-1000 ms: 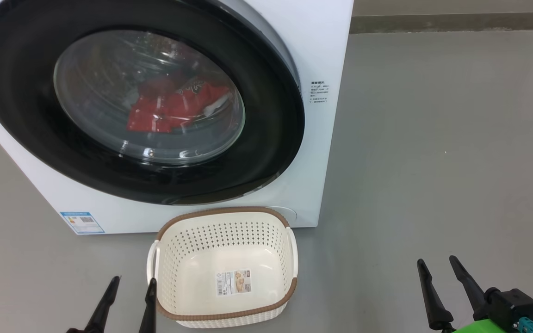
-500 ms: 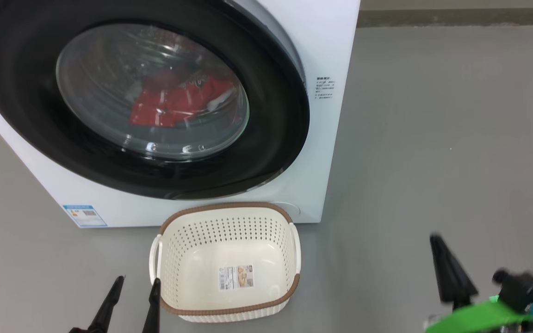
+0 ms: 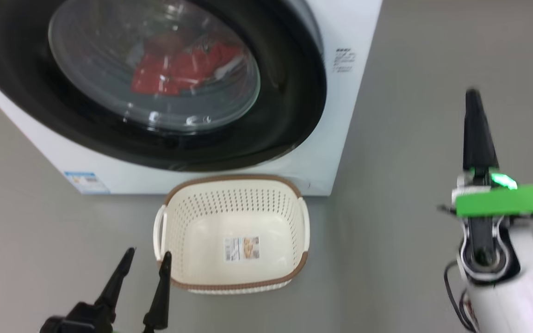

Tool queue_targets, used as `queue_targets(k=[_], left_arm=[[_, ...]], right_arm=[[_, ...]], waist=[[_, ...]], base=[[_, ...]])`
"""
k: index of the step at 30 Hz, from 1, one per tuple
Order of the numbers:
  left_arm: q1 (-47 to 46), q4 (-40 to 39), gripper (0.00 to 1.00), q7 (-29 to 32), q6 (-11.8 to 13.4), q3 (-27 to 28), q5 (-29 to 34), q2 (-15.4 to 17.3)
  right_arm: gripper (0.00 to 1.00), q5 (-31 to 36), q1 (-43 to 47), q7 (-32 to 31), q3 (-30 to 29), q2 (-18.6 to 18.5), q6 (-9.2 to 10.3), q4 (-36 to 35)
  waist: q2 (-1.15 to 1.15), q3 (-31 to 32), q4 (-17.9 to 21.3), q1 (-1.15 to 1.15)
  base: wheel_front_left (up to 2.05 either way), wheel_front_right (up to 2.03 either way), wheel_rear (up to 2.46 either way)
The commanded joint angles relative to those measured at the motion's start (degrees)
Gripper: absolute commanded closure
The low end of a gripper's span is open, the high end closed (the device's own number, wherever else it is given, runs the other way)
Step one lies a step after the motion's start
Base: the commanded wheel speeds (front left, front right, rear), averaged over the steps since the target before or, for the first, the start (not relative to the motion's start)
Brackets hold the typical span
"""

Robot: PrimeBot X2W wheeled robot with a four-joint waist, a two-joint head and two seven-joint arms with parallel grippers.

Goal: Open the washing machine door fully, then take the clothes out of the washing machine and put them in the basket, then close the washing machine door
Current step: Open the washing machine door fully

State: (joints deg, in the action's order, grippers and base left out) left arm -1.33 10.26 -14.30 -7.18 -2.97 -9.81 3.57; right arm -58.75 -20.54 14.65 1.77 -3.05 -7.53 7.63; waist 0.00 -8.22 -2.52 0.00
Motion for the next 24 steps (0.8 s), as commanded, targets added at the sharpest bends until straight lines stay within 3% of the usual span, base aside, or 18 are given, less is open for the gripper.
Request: queue_targets(k=[1, 5, 11, 24], left_arm=[[-2.08, -1.34, 0.0, -0.7, -0.3, 1.62, -0.66, 1.02], [-3.85, -1.1, 0.0, -0.7, -0.31, 0.51, -1.43, 1.11], [-6.66, -0.67, 0.0, -0.7, -0.31, -1.03, -2.64, 1.05], [-11.08, 0.28, 0.0, -0.7, -0.31, -3.99, -4.39, 1.04]], right_arm=[[1.0, -2.24, -2.74, 0.35, 2.27, 0.17, 0.04, -1.25], [1.0, -8.37, -7.46, 0.35, 6.17, -0.07, 0.04, 0.26], [1.0, -18.51, -14.67, -1.15, 12.11, -4.76, 0.04, 1.82], [1.0, -35.07, -25.15, -15.57, 12.09, -10.18, 0.04, 4.38]], waist=[[0.0, -2.85, -1.87, 0.0], [0.0, -5.75, -3.33, 0.0], [0.0, -9.58, -5.35, 0.0], [0.0, -15.27, -8.12, 0.0]], base=[[0.0, 0.0, 0.0], [0.0, 0.0, 0.0], [0.0, 0.0, 0.0], [0.0, 0.0, 0.0]])
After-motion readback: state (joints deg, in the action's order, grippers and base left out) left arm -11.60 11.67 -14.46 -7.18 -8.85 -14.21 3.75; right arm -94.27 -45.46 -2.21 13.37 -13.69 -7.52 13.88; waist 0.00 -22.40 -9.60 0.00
